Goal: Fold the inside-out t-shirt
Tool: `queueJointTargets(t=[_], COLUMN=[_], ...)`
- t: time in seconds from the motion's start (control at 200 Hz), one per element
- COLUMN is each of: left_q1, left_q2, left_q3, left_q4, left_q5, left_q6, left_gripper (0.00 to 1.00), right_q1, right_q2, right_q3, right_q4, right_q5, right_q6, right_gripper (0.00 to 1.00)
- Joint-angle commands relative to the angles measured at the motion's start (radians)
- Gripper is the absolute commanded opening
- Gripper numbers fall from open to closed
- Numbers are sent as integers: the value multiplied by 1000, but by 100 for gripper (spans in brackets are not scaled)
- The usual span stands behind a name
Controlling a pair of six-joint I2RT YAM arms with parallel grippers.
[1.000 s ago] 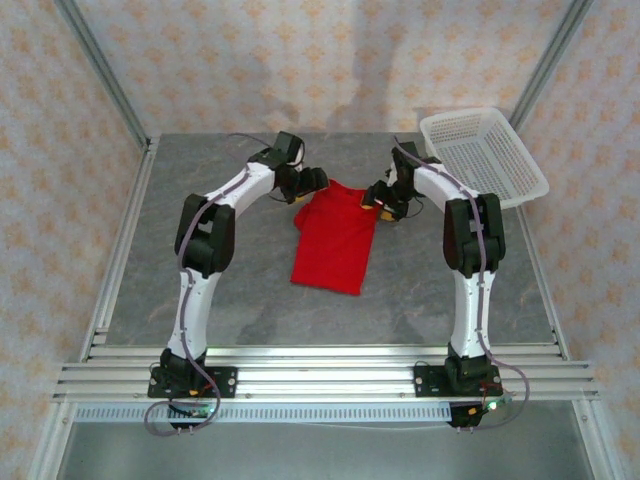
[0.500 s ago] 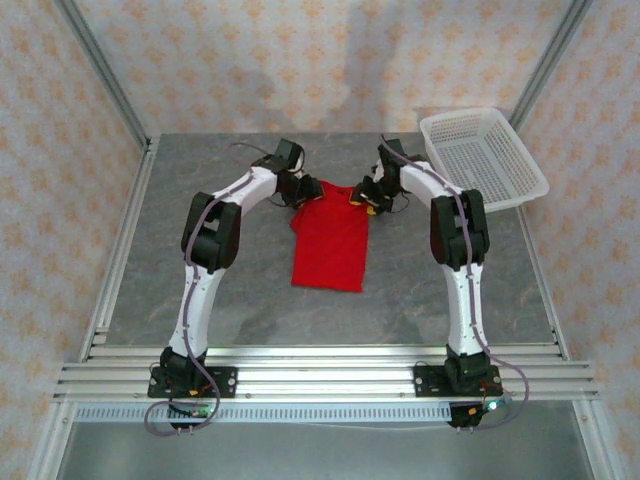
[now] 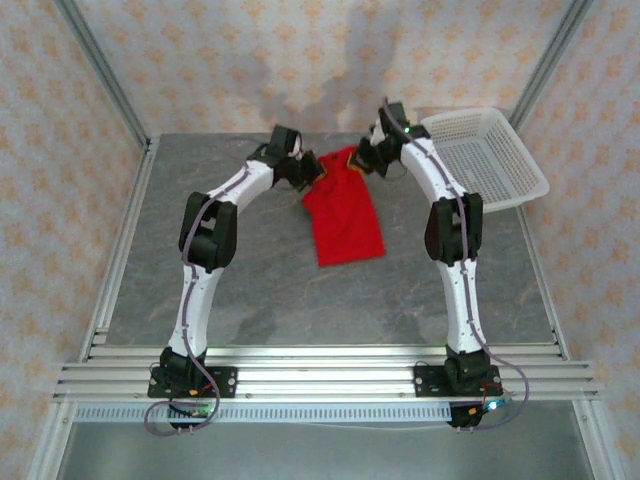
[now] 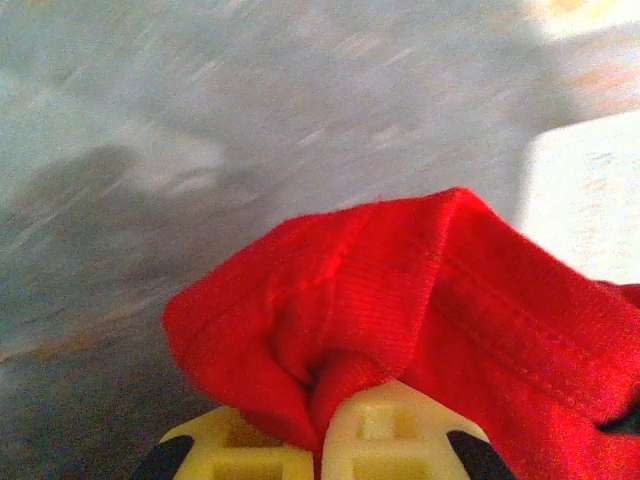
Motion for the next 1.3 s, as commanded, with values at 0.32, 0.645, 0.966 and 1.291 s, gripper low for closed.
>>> queueJointTargets(t=[0.32,0.645,0.966,1.291], left_q1=[-43,-104,-112,-106], left_q2=[-441,-782,-813,-708], left_q3=[-339,-1080,-1028,-958], left_q4=[90,219,108,84], left_q5=[-24,-163,-297,-498], left_q6=[108,73,93,135], left_gripper=[0,0,0,0], right_q1=[67,113,125,126], right_q2=[-384,-634,-616,-400], right_q3=[-361,-1066,-1036,-857], right_q4=[78,330,350,297], right_q5=[-23,-64,16,106], right_q6=[-250,-125,-29,-46], right_gripper=[0,0,0,0])
